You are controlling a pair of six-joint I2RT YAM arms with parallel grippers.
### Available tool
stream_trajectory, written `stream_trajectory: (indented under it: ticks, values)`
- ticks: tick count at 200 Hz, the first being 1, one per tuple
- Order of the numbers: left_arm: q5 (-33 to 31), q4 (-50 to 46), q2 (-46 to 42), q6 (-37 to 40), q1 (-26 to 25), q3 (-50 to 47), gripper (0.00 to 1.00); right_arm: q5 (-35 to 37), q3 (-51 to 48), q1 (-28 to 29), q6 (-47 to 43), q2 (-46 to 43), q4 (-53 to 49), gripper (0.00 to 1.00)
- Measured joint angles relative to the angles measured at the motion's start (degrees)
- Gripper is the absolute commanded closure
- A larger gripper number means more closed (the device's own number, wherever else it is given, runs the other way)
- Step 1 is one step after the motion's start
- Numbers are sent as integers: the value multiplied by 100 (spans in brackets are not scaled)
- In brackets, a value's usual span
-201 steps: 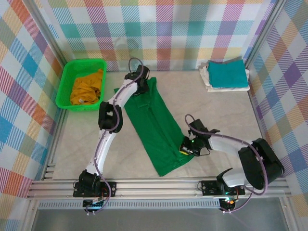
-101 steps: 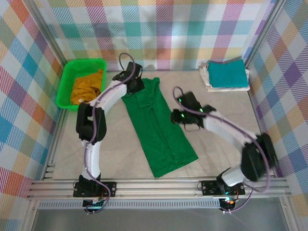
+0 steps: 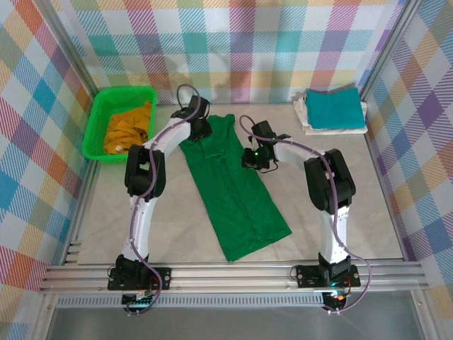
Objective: Fold and stack the t-shirts
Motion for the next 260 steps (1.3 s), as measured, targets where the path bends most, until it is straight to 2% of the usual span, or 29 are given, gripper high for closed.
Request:
stream_trajectory:
  ticks: [52,81,86,92,151,197,208,232,260]
  values:
    - [-48,-564,903,-11,79,1606,59,-254,-98,22,7,26,175,82]
    - [-203,-826,960,-149,79,1602,56,-306,-205,24,24,26,173,82]
    - [-236,-841,960,-181,79,1580,51,-323,-205,24,26,26,177,83]
    - [-269,-841,960,-221,79,1552,50,-348,-205,24,26,26,192,83]
    - [-286,-841,960,-247,81,1462,59,-409,-205,22,44,28,214,85]
    - [-179,-820,1163,-240,83,1565,57,-411,-205,22,46,28,214,85]
    - [-184,-822,1231,-243,83,1569,64,-411,-205,22,46,28,214,86]
    - [-197,-822,1250,-221,98,1596,86,-411,-205,22,46,28,214,86]
    - [-197,-824,1250,-227,107,1596,97,-409,-205,22,50,28,212,87]
